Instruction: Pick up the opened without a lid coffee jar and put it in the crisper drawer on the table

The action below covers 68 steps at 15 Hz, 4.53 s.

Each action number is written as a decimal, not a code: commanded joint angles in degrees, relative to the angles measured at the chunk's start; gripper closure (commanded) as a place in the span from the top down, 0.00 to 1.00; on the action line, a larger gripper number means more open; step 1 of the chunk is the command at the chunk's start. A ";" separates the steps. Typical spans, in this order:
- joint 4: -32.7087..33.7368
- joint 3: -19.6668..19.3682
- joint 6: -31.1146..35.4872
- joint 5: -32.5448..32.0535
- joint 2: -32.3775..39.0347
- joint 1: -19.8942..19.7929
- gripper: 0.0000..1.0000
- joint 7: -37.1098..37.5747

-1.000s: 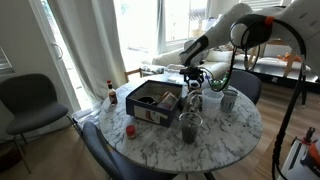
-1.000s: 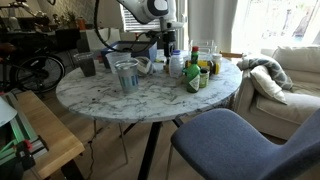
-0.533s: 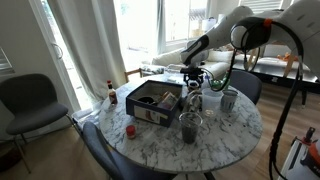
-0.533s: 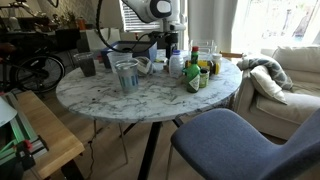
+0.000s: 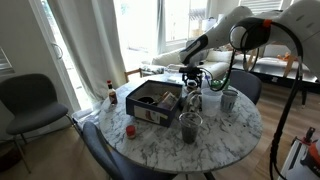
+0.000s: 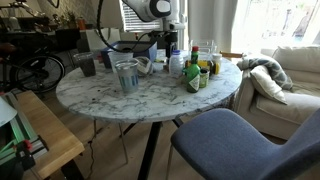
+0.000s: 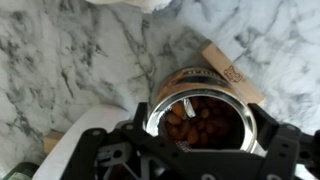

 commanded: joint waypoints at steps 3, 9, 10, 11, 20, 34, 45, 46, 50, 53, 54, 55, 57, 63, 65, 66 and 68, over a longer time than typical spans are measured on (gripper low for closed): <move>-2.87 -0.63 -0.44 -0.38 -6.46 2.43 0.71 -0.50; -0.35 -0.67 0.11 -2.14 -11.58 3.88 0.71 -1.86; 0.00 -0.34 1.30 -1.29 -12.18 3.51 0.71 -1.56; 0.66 -0.24 0.01 -1.17 -10.68 3.50 0.71 -0.91; 5.84 -0.15 -3.00 -0.27 -8.96 2.64 0.71 -0.04; 40.07 2.38 -12.62 3.53 11.37 -5.14 0.71 10.33; 44.69 1.05 8.94 2.40 21.60 -5.38 0.71 23.83; 44.57 0.72 8.98 2.18 21.94 -5.29 0.71 24.66; 44.08 -1.27 6.63 1.12 22.50 -4.85 0.71 27.99; 43.54 -2.09 3.02 1.00 22.15 -4.63 0.71 28.50; 43.35 -2.14 1.07 1.07 21.87 -4.58 0.71 28.29; 43.08 -1.89 -1.67 1.24 21.39 -4.55 0.71 27.45; 46.30 -0.03 -8.79 0.17 22.43 -5.39 0.71 26.54; 49.67 2.22 -23.19 0.24 22.83 -5.89 0.71 25.79; 45.89 3.20 -25.66 0.55 20.43 -5.55 0.71 24.83; 45.58 3.75 -27.15 0.80 20.10 -5.58 0.71 24.17; 45.67 4.32 -30.03 0.80 19.98 -5.45 0.71 23.22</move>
